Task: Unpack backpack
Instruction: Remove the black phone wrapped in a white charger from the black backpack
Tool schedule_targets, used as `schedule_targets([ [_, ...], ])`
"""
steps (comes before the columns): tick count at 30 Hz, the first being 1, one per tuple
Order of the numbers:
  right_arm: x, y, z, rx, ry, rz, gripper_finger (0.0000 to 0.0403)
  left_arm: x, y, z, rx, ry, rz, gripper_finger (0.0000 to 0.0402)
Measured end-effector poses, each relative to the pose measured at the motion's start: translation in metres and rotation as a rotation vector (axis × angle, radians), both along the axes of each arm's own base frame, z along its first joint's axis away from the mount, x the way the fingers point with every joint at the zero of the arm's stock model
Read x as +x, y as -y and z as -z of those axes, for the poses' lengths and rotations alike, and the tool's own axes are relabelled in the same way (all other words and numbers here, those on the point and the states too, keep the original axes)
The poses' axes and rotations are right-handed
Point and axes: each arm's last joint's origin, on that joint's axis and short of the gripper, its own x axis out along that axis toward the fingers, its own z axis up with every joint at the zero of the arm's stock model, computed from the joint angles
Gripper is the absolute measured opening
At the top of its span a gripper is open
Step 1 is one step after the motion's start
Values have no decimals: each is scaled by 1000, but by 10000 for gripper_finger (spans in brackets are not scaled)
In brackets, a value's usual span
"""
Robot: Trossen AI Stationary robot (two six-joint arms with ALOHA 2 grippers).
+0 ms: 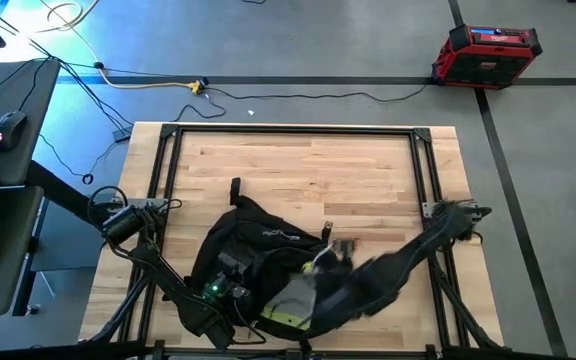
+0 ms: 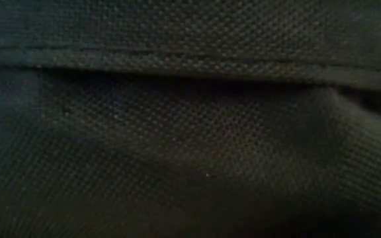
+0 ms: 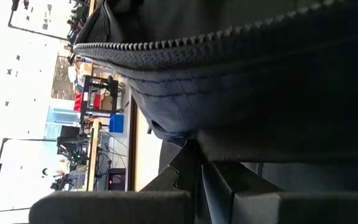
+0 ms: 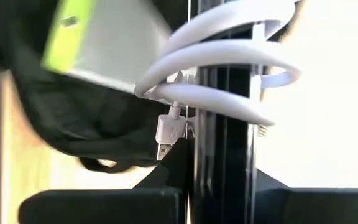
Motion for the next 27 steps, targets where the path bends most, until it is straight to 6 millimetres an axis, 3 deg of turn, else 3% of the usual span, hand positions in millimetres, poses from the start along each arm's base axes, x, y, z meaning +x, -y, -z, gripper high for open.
schedule_targets([
  [6,-54,82,-16,-103,154,321,15,0,1,0,-7,3,0,0],
  [11,-78,160,7,-26,361,556,15,1,2,0,-2,3,12,0],
  [21,-33,296,90,424,888,539,15,11,-5,-1,37,48,2,0],
  [27,11,342,147,477,783,599,15,17,-12,-1,52,58,-21,0],
])
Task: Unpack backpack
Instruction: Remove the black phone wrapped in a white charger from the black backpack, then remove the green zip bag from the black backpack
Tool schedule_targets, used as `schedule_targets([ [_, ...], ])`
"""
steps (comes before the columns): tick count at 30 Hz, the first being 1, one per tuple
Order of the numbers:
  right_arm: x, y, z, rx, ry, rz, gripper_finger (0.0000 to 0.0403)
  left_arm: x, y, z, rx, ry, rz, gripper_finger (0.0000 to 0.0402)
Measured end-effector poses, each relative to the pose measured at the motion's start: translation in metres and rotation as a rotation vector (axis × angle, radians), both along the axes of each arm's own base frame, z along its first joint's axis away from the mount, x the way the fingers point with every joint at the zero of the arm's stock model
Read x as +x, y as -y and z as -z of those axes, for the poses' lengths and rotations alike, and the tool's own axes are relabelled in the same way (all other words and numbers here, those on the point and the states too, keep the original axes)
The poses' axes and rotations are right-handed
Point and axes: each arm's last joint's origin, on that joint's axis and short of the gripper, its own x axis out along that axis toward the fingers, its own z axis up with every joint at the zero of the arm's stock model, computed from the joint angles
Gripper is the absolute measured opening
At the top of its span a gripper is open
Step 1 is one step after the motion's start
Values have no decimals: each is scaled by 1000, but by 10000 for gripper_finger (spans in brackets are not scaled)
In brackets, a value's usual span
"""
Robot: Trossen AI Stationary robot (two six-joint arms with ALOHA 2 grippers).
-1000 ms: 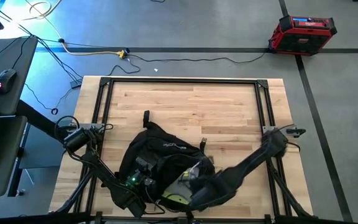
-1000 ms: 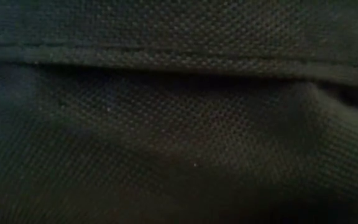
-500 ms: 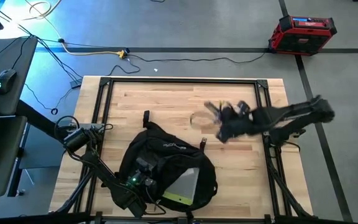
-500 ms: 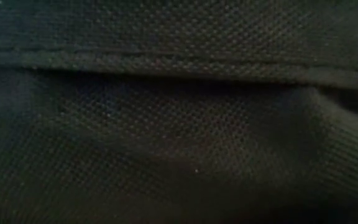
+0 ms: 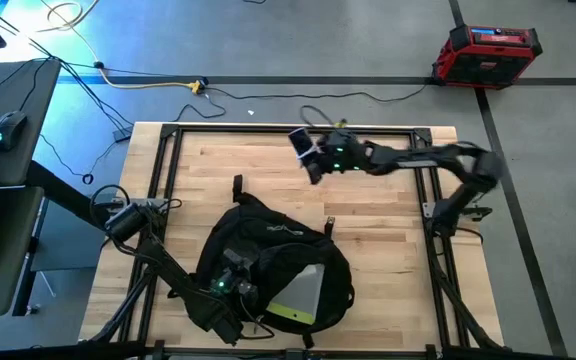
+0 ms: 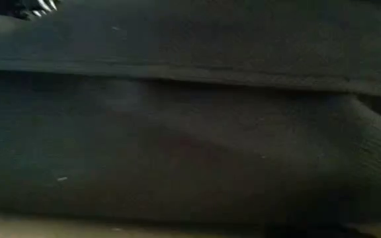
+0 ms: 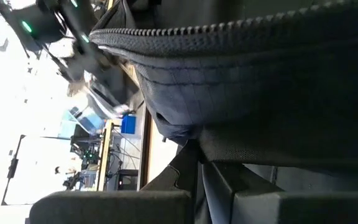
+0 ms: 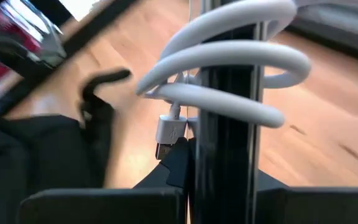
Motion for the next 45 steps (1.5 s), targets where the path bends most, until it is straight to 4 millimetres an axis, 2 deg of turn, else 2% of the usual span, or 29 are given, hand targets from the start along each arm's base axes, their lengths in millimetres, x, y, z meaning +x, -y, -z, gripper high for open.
schedule_targets([
  [4,36,28,27,56,-46,-22,17,6,-7,0,2,2,-25,0],
  [6,51,41,38,77,-67,-40,30,8,-10,0,-2,2,-36,0],
  [10,76,60,42,95,-78,-71,66,12,-14,0,-4,3,-53,0],
  [14,92,63,28,70,-100,-109,83,14,-16,0,-16,3,-64,0],
  [17,95,65,14,24,-151,-138,95,14,-14,1,-36,13,-61,0],
  [22,93,66,-22,-42,-282,-190,117,11,-7,1,-57,32,-44,0],
  [27,85,53,-58,-142,-515,-217,128,9,-5,1,-70,42,-40,0],
  [31,78,15,-86,-243,-624,-338,129,4,1,1,-99,75,-35,0],
  [34,65,-29,-106,-330,-642,-433,128,0,6,1,-104,82,-21,0],
  [38,36,-97,-126,-436,-552,-528,128,-4,10,1,-95,91,-1,0],
  [41,7,-153,-123,-473,-426,-609,128,-6,12,0,-86,103,10,0],
  [45,-35,-227,-92,-514,-262,-773,128,-6,13,-1,-66,139,20,0],
])
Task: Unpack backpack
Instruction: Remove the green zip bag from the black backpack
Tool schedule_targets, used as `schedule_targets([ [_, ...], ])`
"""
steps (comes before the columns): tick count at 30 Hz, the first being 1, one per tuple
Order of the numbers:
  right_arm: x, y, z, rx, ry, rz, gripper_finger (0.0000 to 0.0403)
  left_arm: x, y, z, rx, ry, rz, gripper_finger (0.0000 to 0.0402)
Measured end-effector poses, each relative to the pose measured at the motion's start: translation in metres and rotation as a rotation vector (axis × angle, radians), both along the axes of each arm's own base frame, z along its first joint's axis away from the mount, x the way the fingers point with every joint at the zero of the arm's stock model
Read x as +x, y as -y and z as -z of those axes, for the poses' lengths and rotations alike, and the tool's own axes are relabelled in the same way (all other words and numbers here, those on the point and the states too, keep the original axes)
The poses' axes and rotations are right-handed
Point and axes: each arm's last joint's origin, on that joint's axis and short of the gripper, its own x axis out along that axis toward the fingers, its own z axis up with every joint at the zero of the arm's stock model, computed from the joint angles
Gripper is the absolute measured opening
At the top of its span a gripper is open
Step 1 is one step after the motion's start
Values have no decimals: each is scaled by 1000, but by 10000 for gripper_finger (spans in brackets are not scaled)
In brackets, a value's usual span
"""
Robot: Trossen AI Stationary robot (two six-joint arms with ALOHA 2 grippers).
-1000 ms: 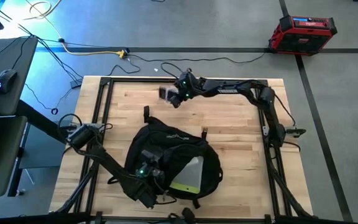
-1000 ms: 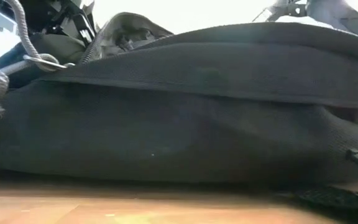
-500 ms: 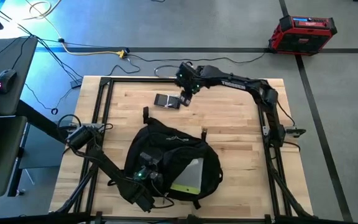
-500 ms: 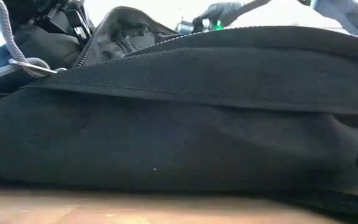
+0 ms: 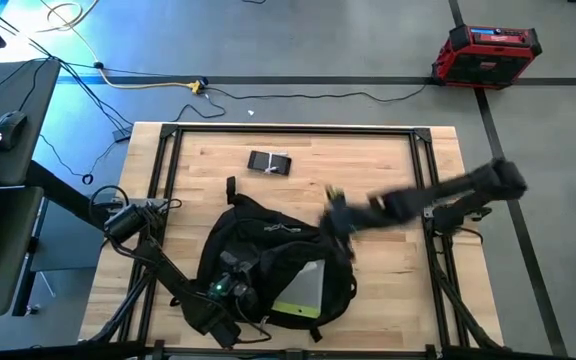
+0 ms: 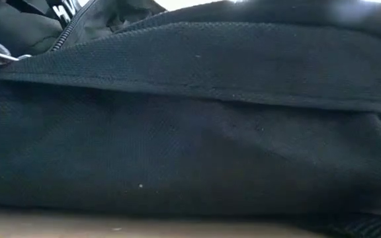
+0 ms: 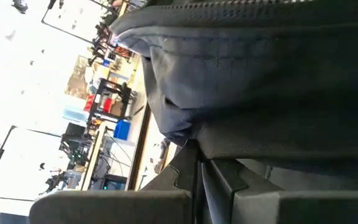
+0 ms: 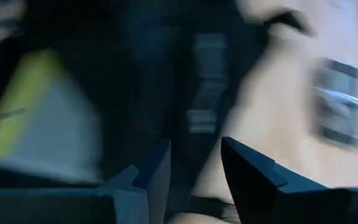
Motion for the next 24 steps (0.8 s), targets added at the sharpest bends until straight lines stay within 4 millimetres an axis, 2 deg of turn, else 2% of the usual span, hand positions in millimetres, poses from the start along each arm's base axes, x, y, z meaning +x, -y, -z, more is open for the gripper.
schedule_targets([
  [5,-37,-79,47,5,145,-277,128,0,0,-1,12,15,3,0],
  [7,-46,-103,67,-27,191,-377,128,0,0,-1,14,17,3,0],
  [9,-48,-119,83,-133,208,-388,128,0,0,-1,12,16,3,0],
  [12,-43,-133,104,-364,185,-367,133,-1,1,0,-5,12,3,0],
  [17,-23,-154,121,-628,107,-438,173,-4,5,0,-25,28,8,0],
  [21,-10,-160,133,-822,-13,-477,220,-4,5,0,-31,28,7,0],
  [24,-6,-159,147,-887,-102,-532,251,-4,5,0,-33,26,6,0],
])
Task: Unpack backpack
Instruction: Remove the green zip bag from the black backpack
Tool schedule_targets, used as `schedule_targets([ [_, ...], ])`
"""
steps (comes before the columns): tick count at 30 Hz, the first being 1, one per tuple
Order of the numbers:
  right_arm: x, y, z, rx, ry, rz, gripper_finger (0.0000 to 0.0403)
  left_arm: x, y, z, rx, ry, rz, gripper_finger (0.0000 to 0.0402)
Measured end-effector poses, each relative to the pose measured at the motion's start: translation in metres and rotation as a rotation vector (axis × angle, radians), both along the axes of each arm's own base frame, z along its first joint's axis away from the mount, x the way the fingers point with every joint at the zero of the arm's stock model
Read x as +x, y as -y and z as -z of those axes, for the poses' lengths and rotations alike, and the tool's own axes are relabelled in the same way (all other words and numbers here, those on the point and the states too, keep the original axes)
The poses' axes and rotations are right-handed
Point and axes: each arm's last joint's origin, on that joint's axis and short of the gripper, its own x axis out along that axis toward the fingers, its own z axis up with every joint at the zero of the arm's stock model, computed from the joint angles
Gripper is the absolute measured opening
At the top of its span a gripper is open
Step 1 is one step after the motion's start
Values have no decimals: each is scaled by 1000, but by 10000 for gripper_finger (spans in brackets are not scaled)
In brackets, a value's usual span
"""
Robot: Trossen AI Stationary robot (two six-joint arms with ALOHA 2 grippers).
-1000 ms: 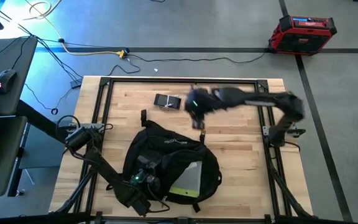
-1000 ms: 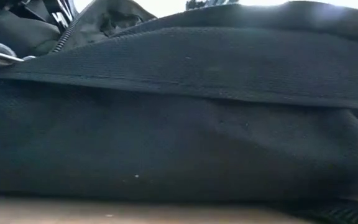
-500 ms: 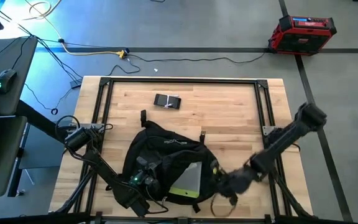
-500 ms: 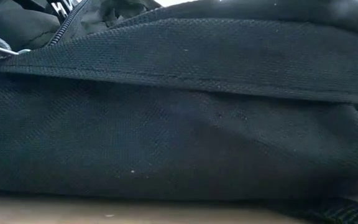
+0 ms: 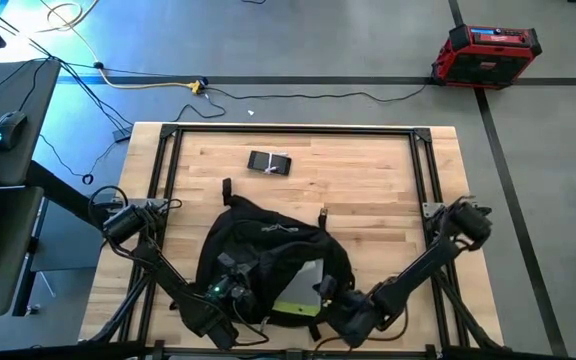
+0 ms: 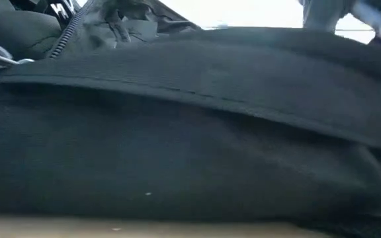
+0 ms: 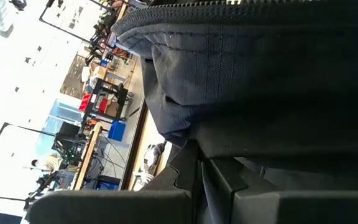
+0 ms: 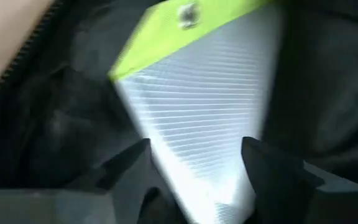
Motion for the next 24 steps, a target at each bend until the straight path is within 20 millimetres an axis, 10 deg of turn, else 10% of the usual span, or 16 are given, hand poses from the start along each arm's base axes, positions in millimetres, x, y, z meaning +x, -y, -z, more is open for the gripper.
schedule_targets([
  [24,67,42,-6,184,239,143,242,12,-5,3,-95,-19,-38,0],
])
